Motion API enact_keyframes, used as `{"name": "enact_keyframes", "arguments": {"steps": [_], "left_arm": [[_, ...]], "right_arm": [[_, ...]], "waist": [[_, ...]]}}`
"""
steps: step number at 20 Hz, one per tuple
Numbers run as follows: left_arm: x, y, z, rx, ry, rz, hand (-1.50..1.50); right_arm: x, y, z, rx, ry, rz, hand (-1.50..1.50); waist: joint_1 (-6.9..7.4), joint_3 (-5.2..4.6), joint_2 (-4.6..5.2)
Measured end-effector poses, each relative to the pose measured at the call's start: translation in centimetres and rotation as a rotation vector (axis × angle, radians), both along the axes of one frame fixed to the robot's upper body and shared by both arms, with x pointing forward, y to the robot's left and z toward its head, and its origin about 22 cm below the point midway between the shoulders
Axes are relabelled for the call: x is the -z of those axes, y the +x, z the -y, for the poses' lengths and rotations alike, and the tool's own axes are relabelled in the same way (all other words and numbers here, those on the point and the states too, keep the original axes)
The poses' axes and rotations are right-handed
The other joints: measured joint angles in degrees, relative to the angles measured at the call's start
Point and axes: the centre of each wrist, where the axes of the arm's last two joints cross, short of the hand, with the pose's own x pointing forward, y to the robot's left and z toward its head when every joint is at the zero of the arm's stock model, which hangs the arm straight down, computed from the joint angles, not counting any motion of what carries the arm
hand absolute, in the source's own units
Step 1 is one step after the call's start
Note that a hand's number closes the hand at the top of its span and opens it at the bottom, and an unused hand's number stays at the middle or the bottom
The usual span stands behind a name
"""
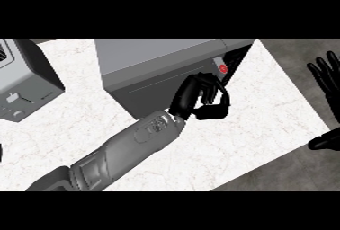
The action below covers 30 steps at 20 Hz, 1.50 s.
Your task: Pick up the milk, place it into the microwave and close the microwave
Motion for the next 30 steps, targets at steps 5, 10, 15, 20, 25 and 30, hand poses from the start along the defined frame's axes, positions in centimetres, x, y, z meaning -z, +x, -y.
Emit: {"name": "enact_keyframes", "arguments": {"steps": [5,10,15,20,25,30], "left_arm": [[0.0,0.0,-0.1,-0.029,-0.01,0.0,1.5],[0.0,0.0,0.0,-0.047,-0.015,-0.005,1.5],[0.1,0.0,-0.1,-0.07,-0.02,-0.015,1.5],[0.1,0.1,-0.3,-0.106,-0.028,-0.022,1.5],[0.1,0.3,-0.4,-0.132,-0.035,-0.021,1.5],[0.2,0.3,-0.6,-0.157,-0.045,-0.018,1.5]], "right_arm": [[-1.0,0.5,-0.8,-0.073,-0.02,-0.013,-1.5],[-3.2,1.1,-2.3,-0.198,-0.092,0.016,1.5],[-5.2,1.3,-4.5,-0.327,-0.154,0.052,1.5],[-6.2,1.0,-6.3,-0.414,-0.181,0.069,1.5],[-7.0,0.6,-7.6,-0.478,-0.193,0.085,1.5],[-7.5,0.1,-8.4,-0.524,-0.2,0.093,1.5]], "waist": [[-0.57,0.02,0.07],[-0.84,0.02,0.01],[-1.34,0.06,-0.19],[-2.15,0.1,-0.35],[-3.18,0.08,-0.35],[-3.81,0.07,-0.44]]}}
